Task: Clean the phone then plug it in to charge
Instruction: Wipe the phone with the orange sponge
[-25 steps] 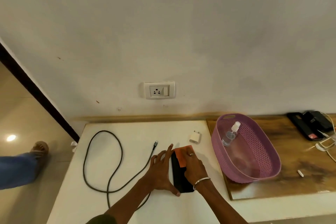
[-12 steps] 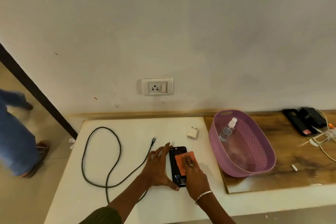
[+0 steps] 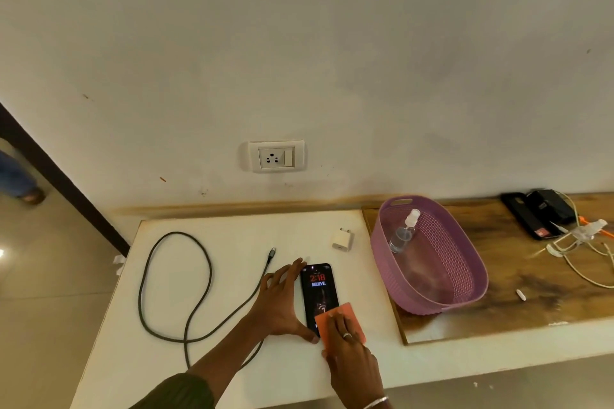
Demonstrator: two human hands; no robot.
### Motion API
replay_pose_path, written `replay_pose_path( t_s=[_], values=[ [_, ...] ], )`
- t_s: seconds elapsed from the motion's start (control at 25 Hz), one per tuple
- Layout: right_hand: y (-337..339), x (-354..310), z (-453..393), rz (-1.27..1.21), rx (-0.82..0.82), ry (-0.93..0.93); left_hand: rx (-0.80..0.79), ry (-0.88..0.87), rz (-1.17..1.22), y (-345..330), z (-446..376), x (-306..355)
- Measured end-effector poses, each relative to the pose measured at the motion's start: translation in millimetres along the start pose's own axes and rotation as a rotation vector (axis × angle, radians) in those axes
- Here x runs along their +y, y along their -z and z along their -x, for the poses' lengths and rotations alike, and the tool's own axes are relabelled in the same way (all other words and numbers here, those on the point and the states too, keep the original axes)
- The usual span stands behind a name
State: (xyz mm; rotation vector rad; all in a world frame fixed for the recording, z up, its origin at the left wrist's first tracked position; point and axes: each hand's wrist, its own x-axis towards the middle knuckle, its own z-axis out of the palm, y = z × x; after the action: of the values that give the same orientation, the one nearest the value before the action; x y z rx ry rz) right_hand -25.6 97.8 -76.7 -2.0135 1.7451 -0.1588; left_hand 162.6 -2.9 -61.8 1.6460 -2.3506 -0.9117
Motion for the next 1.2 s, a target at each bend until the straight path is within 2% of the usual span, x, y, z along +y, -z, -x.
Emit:
replay_pose_path(
  t_s=[0.08, 0.16, 0.2, 0.28, 0.36, 0.4, 0.52, 0.76, 0.92, 1.08, 1.2],
  values=[
    [-8.6, -1.7, 5.0, 0.054, -0.070, 0.093, 0.002, -0.008, -0.021, -0.7, -1.2, -1.6],
    [-9.1, 4.2, -6.5, -0.024, -0.057, 0.150, -0.004, -0.012, -0.021, -2.4, -1.9, -3.3],
    [-7.9, 7.5, -11.1, 0.061, -0.007, 0.197, -0.004, -0.015, -0.019, -2.7, -1.5, -3.9],
    [-2.0, 10.3, -19.6, 0.191, -0.010, 0.206, 0.009, -0.027, -0.016, -4.2, -3.1, -6.2],
    [-0.9, 8.4, -28.1, 0.239, -0.112, 0.151, 0.008, -0.034, -0.010, -6.4, -4.1, -8.5],
    [-4.4, 9.5, -26.7, 0.249, -0.200, 0.191, 0.007, -0.036, -0.008, -7.1, -4.4, -8.4],
    [-1.3, -4.4, -43.3, 0.218, -0.094, 0.192, -0.005, -0.034, 0.005, -8.2, -4.6, -10.2],
    [16.8, -18.4, -76.1, 0.255, -0.064, 0.151, -0.011, -0.033, 0.000, -8.7, -5.6, -11.4],
    [25.9, -24.7, -95.4, 0.114, -0.030, 0.117, 0.000, -0.021, -0.009, -9.9, -6.8, -11.4],
    [23.2, -28.0, -98.2, 0.113, -0.056, 0.086, -0.019, -0.003, 0.004, -11.4, -7.6, -13.1],
    [27.9, -26.1, -91.0, -0.022, -0.124, 0.094, -0.020, -0.001, 0.014, -12.5, -8.5, -13.7]
  ],
)
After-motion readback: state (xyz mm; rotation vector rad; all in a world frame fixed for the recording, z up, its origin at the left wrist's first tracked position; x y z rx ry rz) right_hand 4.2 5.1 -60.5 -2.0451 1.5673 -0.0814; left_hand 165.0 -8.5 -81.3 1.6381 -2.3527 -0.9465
